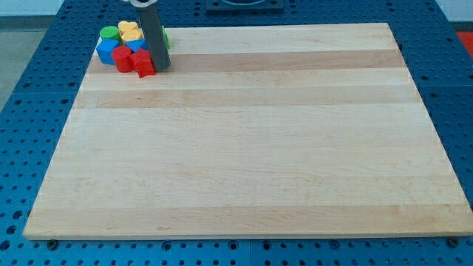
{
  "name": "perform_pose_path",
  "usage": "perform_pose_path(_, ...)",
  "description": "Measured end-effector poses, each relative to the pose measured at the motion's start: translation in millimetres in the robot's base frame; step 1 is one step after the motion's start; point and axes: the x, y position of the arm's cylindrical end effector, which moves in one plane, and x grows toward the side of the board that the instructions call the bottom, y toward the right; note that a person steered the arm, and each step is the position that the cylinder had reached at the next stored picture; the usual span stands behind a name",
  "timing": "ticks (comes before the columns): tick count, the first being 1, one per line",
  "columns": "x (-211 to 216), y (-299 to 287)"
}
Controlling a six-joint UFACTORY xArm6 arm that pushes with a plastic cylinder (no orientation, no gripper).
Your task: Place your arm below the blue cube
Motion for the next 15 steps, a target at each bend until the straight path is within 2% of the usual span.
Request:
perform_pose_path(1, -1, 44)
perform_pose_path(4, -79, 337)
perform_pose_path(7, -80, 344)
perform_pose_path(8, -53, 328)
perform_pose_path(9, -24, 276)
perform_pose_path(10, 71, 200)
perform_pose_path(11, 139, 108)
perform_pose_path(12, 167, 42)
perform_pose_path(13, 169, 4)
perform_pose_path(15, 146, -42)
